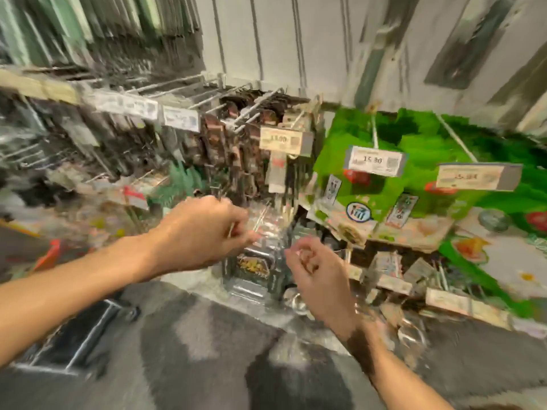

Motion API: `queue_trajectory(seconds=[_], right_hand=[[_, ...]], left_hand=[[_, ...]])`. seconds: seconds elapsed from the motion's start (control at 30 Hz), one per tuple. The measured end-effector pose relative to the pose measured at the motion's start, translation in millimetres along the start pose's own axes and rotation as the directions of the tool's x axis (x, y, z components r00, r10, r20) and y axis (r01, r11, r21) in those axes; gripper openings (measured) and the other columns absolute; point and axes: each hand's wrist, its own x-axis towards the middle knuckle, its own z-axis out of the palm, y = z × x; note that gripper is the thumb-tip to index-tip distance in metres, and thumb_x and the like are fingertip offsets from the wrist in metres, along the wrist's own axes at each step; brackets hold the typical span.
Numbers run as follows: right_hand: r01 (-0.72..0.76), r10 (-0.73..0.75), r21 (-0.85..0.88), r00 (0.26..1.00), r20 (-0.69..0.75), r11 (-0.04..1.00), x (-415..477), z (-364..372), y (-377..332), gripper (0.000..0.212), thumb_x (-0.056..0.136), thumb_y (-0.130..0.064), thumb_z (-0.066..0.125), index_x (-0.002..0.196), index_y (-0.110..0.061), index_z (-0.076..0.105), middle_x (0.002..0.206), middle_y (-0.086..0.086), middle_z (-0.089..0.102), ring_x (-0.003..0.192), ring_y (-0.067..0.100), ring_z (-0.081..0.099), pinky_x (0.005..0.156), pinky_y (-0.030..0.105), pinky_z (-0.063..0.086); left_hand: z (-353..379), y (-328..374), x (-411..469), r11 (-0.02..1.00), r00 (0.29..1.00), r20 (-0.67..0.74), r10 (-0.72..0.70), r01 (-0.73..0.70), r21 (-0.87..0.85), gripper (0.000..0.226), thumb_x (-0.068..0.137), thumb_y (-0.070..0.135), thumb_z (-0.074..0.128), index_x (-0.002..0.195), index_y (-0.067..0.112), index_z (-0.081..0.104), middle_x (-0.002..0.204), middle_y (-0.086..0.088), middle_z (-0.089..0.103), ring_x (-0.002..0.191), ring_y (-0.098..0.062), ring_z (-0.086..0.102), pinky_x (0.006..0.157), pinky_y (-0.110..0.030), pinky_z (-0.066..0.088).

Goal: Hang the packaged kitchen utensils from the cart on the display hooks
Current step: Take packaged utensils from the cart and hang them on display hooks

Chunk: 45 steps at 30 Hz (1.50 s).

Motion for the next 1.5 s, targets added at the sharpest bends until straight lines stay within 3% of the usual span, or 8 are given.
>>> queue_trajectory(seconds=[0.2,0.47,0.7,0.87,1.03,1.2,1.37,1.5], right_hand=[[-0.057,0.029,0.060,0.917,0.398,0.997,-76,163,-58,0.020,0.094,-0.042,0.059,0.088,-0.023,0.063,0.071,-0.002,0.060,0.064,0.008,0.052,0.066,0.035,0.047],[-0.037,-0.025,0.086,0.784,0.621,0.996,-138,355,-151,0.020,0.089,-0.033,0.064,0.073,-0.023,0.059,0.055,-0.007,0.045,0.051,0.007,0.041,0.057,0.033,0.038],[-0.033,-0.023,0.052,0.569,0.822,0.998,-137,499,-214,0.010,0.079,-0.039,0.057,0.077,-0.033,0.065,0.066,-0.018,0.055,0.074,0.008,0.048,0.079,0.028,0.042],[0.050,-0.037,0.007,0.626,0.779,0.999,-116,608,-238,0.013,0.093,-0.012,0.057,0.086,-0.021,0.062,0.074,-0.003,0.060,0.068,0.016,0.053,0.067,0.036,0.047],[0.004,-0.016,0.018,0.635,0.773,1.000,-79,695,-278,0.044,0.087,-0.045,0.041,0.086,-0.013,0.071,0.076,0.003,0.063,0.070,0.013,0.051,0.062,0.023,0.029],[-0.074,0.113,-0.086,0.577,0.809,0.994,-44,775,-295,0.011,0.095,-0.013,0.056,0.094,-0.012,0.067,0.084,0.007,0.067,0.072,0.020,0.058,0.062,0.025,0.041],[-0.069,0.261,-0.265,0.525,0.810,0.962,-20,840,-294,0.019,0.096,-0.018,0.056,0.108,-0.010,0.068,0.104,0.008,0.071,0.095,0.025,0.065,0.083,0.034,0.052],[-0.161,0.398,-0.367,0.478,0.783,0.916,2,891,-279,0.015,0.098,-0.021,0.054,0.101,-0.009,0.063,0.089,0.005,0.067,0.087,0.025,0.064,0.075,0.037,0.050]], left_hand=[[43,-107,-187,0.944,0.942,0.117,-0.314,0.322,-0.064,0.035,0.092,0.060,0.050,0.088,0.028,0.062,0.077,0.009,0.065,0.079,-0.019,0.064,0.062,-0.032,0.043],[94,-241,-357,0.629,0.684,0.161,-0.712,0.722,-0.288,0.027,0.090,0.049,0.062,0.074,0.028,0.056,0.071,0.006,0.060,0.077,-0.022,0.060,0.067,-0.034,0.045],[138,-351,-427,0.269,0.426,0.204,-0.881,0.808,-0.524,0.030,0.088,0.034,0.068,0.064,0.025,0.054,0.056,0.007,0.052,0.061,-0.016,0.050,0.059,-0.032,0.036],[157,-441,-452,0.160,0.341,0.252,-0.906,0.826,-0.540,0.018,0.088,0.037,0.069,0.075,0.024,0.065,0.061,0.011,0.056,0.065,-0.012,0.056,0.064,-0.031,0.043],[161,-536,-453,0.055,0.293,0.325,-0.899,0.813,-0.580,0.014,0.088,0.033,0.070,0.083,0.020,0.070,0.069,0.004,0.064,0.071,-0.016,0.060,0.061,-0.025,0.039],[173,-615,-444,-0.009,0.342,0.472,-0.813,0.803,-0.597,0.012,0.095,0.029,0.064,0.094,0.017,0.066,0.069,0.006,0.060,0.064,-0.013,0.057,0.056,-0.019,0.041],[190,-697,-431,-0.038,0.363,0.574,-0.734,0.823,-0.567,0.013,0.096,0.026,0.063,0.098,0.013,0.063,0.070,0.005,0.058,0.062,-0.014,0.055,0.056,-0.024,0.041],[229,-770,-418,0.065,0.439,0.620,-0.650,0.846,-0.530,0.008,0.096,0.024,0.063,0.095,0.018,0.058,0.070,0.011,0.049,0.063,-0.005,0.048,0.054,-0.015,0.035]])
